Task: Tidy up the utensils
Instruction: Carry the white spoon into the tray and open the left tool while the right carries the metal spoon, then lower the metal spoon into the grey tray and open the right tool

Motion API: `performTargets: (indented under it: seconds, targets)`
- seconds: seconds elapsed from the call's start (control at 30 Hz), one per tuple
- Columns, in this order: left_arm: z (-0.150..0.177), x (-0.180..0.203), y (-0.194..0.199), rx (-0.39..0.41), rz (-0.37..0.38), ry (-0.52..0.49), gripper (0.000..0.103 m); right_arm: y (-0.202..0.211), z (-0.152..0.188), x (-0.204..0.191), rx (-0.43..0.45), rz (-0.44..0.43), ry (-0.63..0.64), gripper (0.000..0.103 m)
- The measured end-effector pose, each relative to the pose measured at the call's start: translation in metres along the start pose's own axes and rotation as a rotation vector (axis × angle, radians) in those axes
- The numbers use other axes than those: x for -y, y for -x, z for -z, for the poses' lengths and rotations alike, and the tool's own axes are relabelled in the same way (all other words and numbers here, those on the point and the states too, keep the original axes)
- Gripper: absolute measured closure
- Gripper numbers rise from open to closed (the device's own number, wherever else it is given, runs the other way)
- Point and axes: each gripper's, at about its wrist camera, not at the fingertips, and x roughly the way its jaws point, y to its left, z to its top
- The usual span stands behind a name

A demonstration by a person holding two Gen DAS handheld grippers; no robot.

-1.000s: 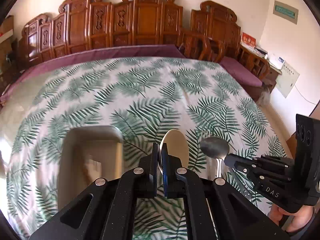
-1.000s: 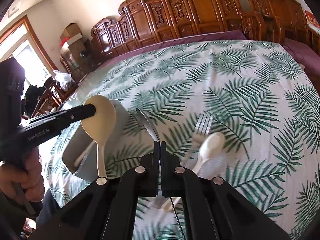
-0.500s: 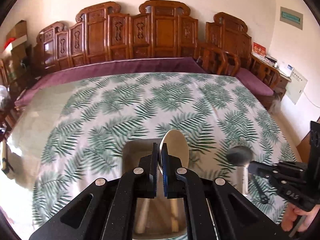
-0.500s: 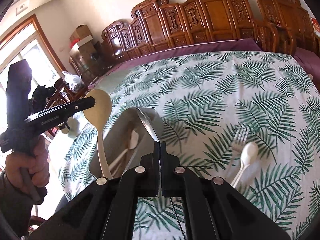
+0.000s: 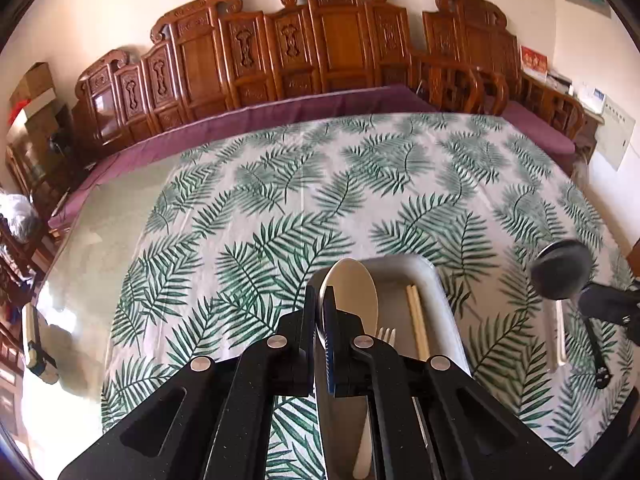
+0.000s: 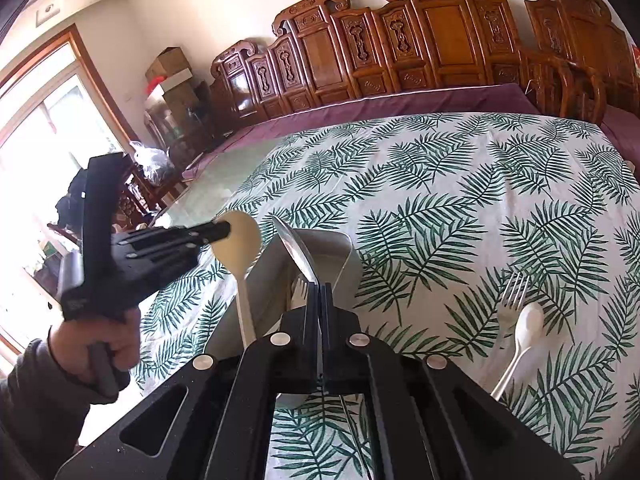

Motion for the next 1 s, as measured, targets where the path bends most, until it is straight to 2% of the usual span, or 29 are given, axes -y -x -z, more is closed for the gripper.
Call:
performTargets:
  seconds: [0.27,0.33,0.37,0.4,0.57,0.73,0.8,0.93,1.0]
  targets:
    - [0.010,0.003,-0.024,-0.057,0.027,0.009,0.099,-0.008,0.002,-0.009,-0.018,0.011,0.004,0.101]
    - [0.012,0.004,-0.024,-0.058,0.037,0.006,0.095,-0.010,0.002,-0.012,-0.021,0.013,0.008,0.101]
    - [0.013,0.003,-0.022,-0.055,0.035,0.006,0.086,-0.010,0.003,-0.013,-0.022,0.014,0.009,0.101]
    - [0.014,0.002,-0.019,-0.047,0.042,0.012,0.078,-0.011,0.003,-0.015,-0.024,0.017,0.011,0.101]
    - [0.014,-0.013,0.000,-0.018,0.081,0.059,0.076,-0.018,0.002,-0.021,-0.031,0.017,0.010,0.101]
    - [0.021,-0.031,0.029,0.018,0.079,0.070,0.073,-0.027,0.000,-0.030,-0.024,0.001,-0.002,0.101]
    - [0.026,-0.040,0.041,0.032,0.072,0.076,0.065,-0.031,-0.002,-0.034,-0.023,-0.008,-0.006,0.101]
    - [0.036,-0.055,0.059,0.051,0.063,0.081,0.062,-0.042,-0.006,-0.044,-0.021,-0.035,-0.022,0.101]
    - [0.041,-0.062,0.067,0.064,0.060,0.091,0.054,-0.050,-0.008,-0.050,-0.021,-0.049,-0.031,0.101]
